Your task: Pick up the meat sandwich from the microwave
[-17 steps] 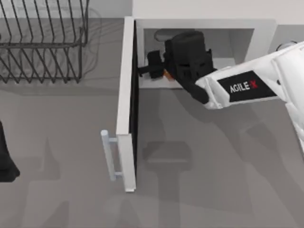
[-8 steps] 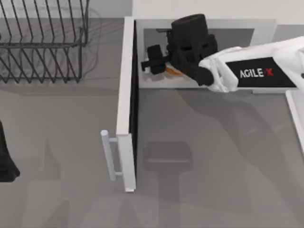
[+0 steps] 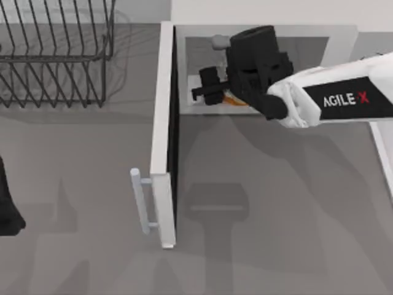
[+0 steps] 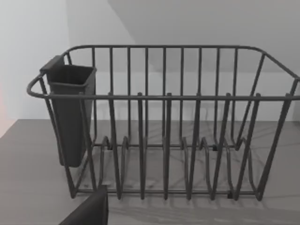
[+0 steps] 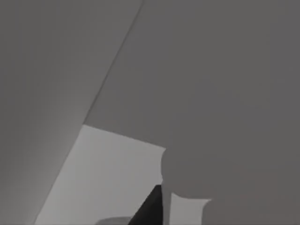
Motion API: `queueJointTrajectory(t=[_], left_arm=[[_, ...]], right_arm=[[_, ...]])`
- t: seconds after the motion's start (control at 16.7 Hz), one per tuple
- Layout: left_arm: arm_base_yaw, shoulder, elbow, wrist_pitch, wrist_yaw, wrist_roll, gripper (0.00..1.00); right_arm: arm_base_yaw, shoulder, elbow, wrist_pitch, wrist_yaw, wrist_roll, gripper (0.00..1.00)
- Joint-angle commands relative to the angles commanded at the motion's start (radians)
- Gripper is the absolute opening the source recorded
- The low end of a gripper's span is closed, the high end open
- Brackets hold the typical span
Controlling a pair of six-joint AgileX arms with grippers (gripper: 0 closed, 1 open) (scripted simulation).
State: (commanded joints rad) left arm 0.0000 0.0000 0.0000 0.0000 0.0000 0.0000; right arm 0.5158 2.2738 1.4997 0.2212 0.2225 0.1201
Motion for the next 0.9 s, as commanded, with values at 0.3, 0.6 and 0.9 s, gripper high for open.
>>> queueJointTrajectory(t=[0.3,0.6,0.9], left_arm=[[0.0,0.0,0.0,0.0,0.0,0.0,1.0],[0.0,0.0,0.0,0.0,0.0,0.0,1.0],[0.0,0.0,0.0,0.0,0.0,0.0,1.0]], right_arm=[[0.001,-0.342,-0.316,0.027,0.091,0.03,0.0],[0.001,-0.762,-0.698,0.058,0.196,0.064,0.0],[0.001,-0.994,-0.927,0.079,0.268,0.088,0.0]])
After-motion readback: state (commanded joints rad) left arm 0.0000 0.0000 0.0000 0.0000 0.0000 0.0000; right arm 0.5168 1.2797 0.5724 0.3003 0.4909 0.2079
